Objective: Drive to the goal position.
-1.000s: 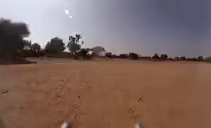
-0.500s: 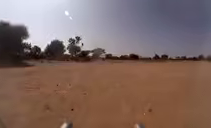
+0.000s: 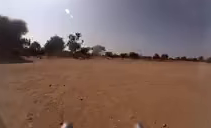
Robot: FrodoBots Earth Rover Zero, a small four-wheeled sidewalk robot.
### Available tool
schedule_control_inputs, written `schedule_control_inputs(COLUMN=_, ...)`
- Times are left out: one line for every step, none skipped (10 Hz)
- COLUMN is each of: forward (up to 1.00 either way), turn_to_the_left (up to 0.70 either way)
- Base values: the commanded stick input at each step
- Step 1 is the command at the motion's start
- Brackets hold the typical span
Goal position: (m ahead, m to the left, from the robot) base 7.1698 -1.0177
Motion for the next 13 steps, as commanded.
schedule_control_inputs(forward=0.70, turn_to_the_left=0.00)
schedule_control_inputs(forward=0.70, turn_to_the_left=0.00)
schedule_control_inputs(forward=0.70, turn_to_the_left=0.00)
schedule_control_inputs(forward=0.70, turn_to_the_left=0.00)
schedule_control_inputs(forward=0.70, turn_to_the_left=0.00)
schedule_control_inputs(forward=0.70, turn_to_the_left=0.00)
schedule_control_inputs(forward=0.70, turn_to_the_left=0.00)
schedule_control_inputs(forward=0.70, turn_to_the_left=0.00)
schedule_control_inputs(forward=0.70, turn_to_the_left=0.00)
schedule_control_inputs(forward=0.70, turn_to_the_left=0.00)
schedule_control_inputs(forward=0.70, turn_to_the_left=0.00)
schedule_control_inputs(forward=0.70, turn_to_the_left=0.00)
schedule_control_inputs(forward=0.70, turn_to_the_left=0.00)
